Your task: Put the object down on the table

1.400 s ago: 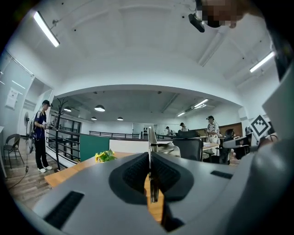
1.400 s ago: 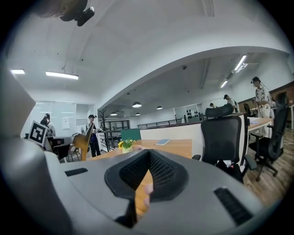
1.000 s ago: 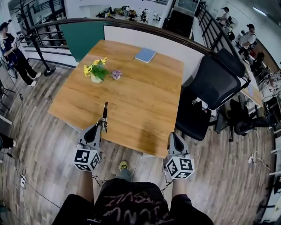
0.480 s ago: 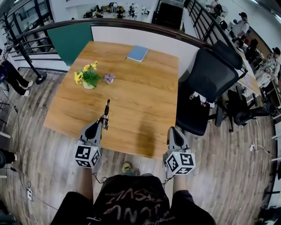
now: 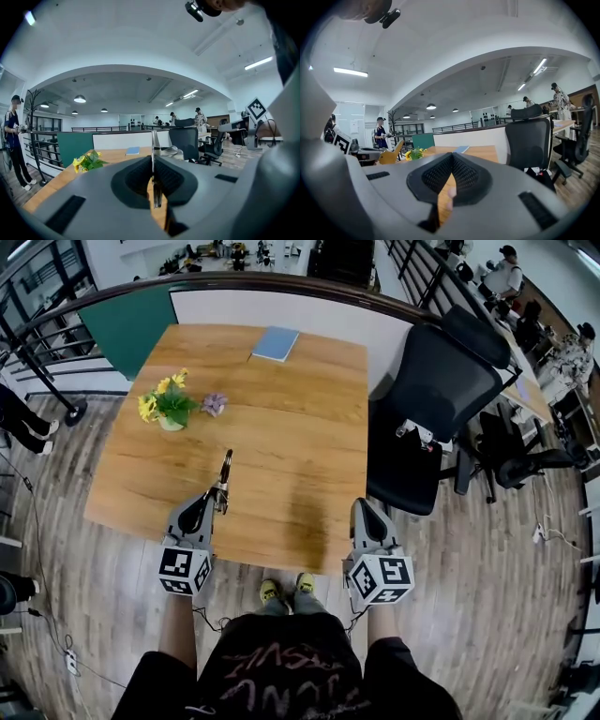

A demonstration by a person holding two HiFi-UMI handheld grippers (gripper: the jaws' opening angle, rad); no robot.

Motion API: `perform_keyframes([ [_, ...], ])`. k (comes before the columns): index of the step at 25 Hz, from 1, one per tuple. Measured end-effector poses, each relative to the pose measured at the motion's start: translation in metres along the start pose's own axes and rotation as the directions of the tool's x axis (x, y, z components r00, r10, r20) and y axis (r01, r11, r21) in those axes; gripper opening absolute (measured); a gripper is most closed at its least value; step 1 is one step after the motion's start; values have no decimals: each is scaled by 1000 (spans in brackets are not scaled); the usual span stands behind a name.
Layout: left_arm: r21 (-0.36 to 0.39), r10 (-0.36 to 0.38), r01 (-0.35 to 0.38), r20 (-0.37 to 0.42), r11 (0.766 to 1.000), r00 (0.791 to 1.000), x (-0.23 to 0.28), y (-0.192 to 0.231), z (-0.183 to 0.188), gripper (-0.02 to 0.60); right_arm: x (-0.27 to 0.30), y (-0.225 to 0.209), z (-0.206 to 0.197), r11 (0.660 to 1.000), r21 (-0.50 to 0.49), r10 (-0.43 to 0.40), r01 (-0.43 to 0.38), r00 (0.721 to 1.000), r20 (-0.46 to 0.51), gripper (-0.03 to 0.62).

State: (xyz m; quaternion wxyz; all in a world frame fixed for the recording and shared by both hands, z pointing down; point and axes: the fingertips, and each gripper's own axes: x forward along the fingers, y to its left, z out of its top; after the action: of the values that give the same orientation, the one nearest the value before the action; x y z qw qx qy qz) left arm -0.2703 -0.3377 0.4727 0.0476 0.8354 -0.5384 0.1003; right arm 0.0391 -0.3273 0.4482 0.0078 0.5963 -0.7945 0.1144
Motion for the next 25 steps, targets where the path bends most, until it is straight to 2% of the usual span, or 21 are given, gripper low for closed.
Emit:
perform_keyframes([
  [7, 40, 16, -15, -28, 999, 999, 20, -11, 2, 18, 16, -19, 2, 999, 13, 40, -40, 999, 9, 5],
  [11, 89, 21, -17, -41, 996, 999, 34, -16, 7, 18, 26, -29, 5, 998, 32, 56, -56, 998, 18, 5],
  [15, 146, 18, -10, -54, 989, 998, 52, -19, 12, 18, 36, -35, 10, 997, 39, 73, -74, 997, 24, 5],
  [25, 223, 4, 17, -94, 975, 996, 89, -24, 11, 18, 50, -46, 8, 995, 46, 84, -85, 996, 24, 5],
])
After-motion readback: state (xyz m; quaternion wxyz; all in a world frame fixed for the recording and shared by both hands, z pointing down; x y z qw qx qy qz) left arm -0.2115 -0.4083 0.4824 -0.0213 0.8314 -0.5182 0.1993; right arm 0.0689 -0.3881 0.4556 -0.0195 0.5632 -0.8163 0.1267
